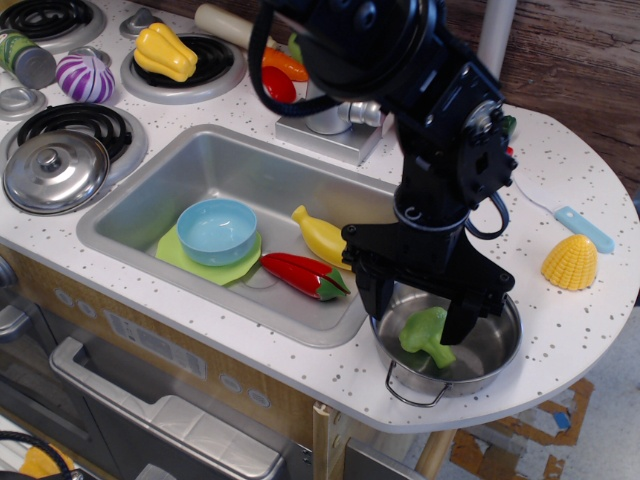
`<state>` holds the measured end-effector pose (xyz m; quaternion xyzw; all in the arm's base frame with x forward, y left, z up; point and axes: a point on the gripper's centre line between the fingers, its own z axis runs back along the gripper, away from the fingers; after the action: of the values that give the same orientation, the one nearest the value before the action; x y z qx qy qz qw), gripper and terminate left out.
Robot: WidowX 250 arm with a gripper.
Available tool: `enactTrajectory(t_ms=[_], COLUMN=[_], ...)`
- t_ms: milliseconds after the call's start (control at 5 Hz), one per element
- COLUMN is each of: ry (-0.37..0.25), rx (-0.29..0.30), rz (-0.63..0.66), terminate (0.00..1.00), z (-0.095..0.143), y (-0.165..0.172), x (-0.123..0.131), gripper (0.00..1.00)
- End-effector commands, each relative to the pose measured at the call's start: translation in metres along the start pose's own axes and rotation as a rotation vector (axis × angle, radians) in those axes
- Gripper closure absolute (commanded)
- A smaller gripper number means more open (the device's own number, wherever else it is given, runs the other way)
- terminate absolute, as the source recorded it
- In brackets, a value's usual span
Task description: Take broccoli out of pan
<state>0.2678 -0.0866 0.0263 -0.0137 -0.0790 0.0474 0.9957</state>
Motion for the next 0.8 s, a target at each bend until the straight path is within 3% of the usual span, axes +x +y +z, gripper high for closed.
enactTrajectory(t_ms=[0, 400, 600], ry=[-0.047, -0.075, -0.068], rx=[-0.020, -0.015, -0.013], rz=[-0.020, 0.005, 0.014], terminate=[0.00, 0.00, 0.00], z=[-0.008, -0.016, -0.015], y=[-0.005, -0.012, -0.015], x=[0.007, 0.005, 0.007], gripper=[0.00, 0.00, 1.00])
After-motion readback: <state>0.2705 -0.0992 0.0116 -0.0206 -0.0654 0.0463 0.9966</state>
